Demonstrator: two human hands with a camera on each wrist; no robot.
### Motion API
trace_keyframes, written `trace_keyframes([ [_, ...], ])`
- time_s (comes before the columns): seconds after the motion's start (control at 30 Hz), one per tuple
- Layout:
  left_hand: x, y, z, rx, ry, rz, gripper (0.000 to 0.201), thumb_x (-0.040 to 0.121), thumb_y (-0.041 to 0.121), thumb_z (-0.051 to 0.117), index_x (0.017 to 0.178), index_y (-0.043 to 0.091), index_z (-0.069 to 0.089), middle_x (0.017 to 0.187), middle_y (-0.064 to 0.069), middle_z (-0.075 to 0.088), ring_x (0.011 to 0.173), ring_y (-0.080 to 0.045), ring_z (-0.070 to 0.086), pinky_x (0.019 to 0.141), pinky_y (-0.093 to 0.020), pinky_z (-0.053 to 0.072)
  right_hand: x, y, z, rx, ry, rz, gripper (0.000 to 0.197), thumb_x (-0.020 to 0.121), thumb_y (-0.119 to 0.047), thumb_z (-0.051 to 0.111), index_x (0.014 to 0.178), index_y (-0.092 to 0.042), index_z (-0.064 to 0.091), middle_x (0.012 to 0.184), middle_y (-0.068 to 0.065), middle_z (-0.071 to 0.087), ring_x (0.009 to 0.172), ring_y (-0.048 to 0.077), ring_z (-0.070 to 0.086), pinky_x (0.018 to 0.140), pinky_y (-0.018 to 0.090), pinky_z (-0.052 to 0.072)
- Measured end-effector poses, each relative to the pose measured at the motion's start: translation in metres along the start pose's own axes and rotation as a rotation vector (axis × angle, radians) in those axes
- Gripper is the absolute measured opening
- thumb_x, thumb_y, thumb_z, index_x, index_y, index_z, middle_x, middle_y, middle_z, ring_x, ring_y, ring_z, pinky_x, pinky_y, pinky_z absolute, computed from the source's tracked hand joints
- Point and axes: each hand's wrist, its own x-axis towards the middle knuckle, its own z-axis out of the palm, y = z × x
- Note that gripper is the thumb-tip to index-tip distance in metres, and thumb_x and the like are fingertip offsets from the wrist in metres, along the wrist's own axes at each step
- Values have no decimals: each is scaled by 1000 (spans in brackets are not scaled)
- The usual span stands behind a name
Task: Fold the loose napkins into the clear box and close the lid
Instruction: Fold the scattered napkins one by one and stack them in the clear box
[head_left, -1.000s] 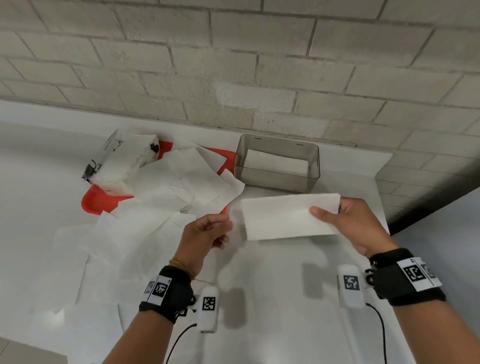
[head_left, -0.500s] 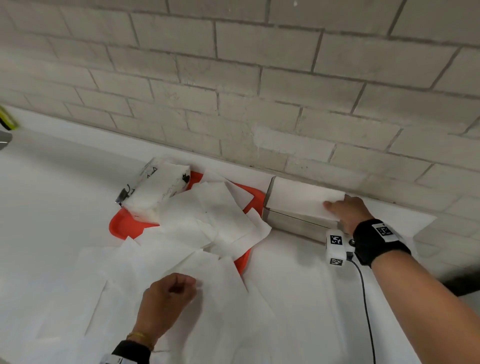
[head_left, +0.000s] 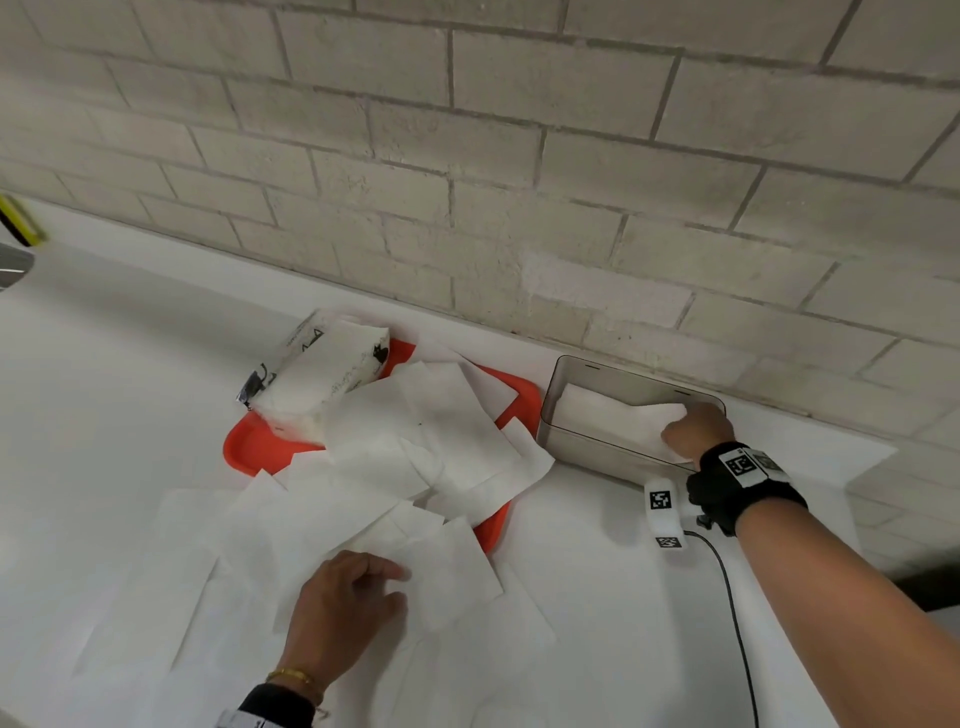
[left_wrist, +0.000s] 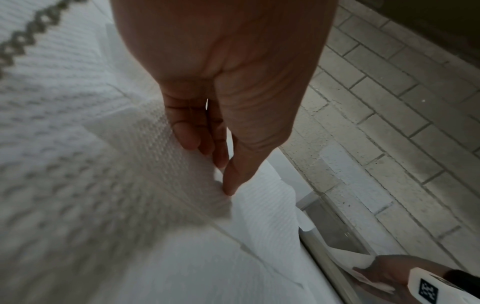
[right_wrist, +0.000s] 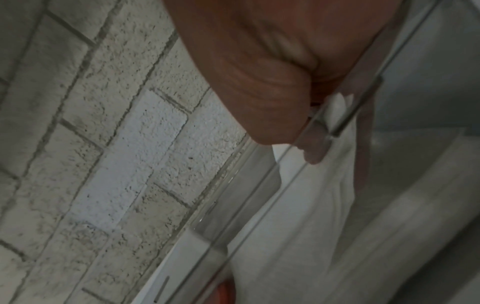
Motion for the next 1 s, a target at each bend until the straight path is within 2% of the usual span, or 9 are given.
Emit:
trace_keyframes([
  [0.17, 2, -4, 4, 19, 16, -6, 28, 72, 21, 90, 77, 45, 76, 90, 19, 68, 85, -2, 62, 74, -12, 44, 2, -2, 2, -113, 8, -21, 54, 96, -4, 57, 149, -1, 47, 145, 22, 57, 131, 39, 56, 101, 35, 49],
  [0.27, 3, -3, 6, 26, 12, 1, 28, 74, 22, 89, 77, 45, 75, 92, 20, 66, 86, -1, 62, 75, -14, 46, -4, -5, 3, -223, 37, -85, 39, 93, -11, 67, 129, 2, 62, 132, 19, 66, 124, 34, 62, 101, 31, 47],
  [0.4, 0, -2, 3, 95, 135, 100, 36, 66, 25, 93, 90, 43, 74, 105, 18, 64, 96, -8, 59, 82, -25, 52, -18, -13, 4, -421, 181, -233, 27, 70, -21, 84, 90, -7, 72, 97, 11, 76, 98, 28, 72, 90, 30, 51],
  [0.47, -2, -5, 7, 185, 154, 110, 54, 59, 32, 95, 108, 37, 72, 125, 7, 64, 111, -21, 60, 90, -38, 54, -24, -16, 5, -443, 188, -247, 37, 72, -34, 87, 90, -7, 70, 97, 12, 76, 99, 28, 72, 89, 31, 49],
  [0.53, -3, -5, 13, 240, 128, 67, 67, 62, 44, 90, 123, 36, 66, 145, 0, 55, 128, -26, 53, 99, -45, 51, -26, -17, 5, -343, 106, -221, 56, 85, -54, 75, 100, 0, 71, 107, 19, 74, 107, 34, 69, 88, 35, 48],
  [0.63, -9, -1, 23, 293, 90, 62, 67, 68, 55, 81, 129, 36, 62, 153, -3, 47, 137, -26, 48, 103, -47, 48, -42, -17, 0, -191, -9, -271, 74, 96, -72, 39, 75, -6, 65, 88, 21, 68, 105, 41, 67, 81, 37, 46],
  [0.73, -17, 5, 29, 277, 80, 66, 64, 67, 51, 85, 125, 31, 66, 144, -1, 54, 130, -27, 52, 101, -41, 46, -70, -14, -7, -43, -104, -396, 65, 101, -66, 43, 97, -12, 78, 102, 16, 74, 109, 35, 66, 96, 40, 48],
  [0.87, -23, 12, 35, 265, 73, 69, 65, 69, 48, 84, 129, 33, 61, 126, 10, 60, 116, -18, 53, 96, -31, 41, -88, 6, 3, -28, -73, -546, 8, 86, -34, 81, 93, -30, 79, 99, -9, 79, 101, 15, 71, 86, 26, 48],
  [1.0, -22, 16, 36, 251, 50, 53, 71, 69, 49, 85, 131, 34, 56, 115, 15, 61, 107, -16, 54, 93, -30, 41, -103, 21, 4, -97, 112, -517, 19, 90, -17, 69, 97, -30, 82, 105, -6, 80, 105, 24, 72, 86, 30, 53],
])
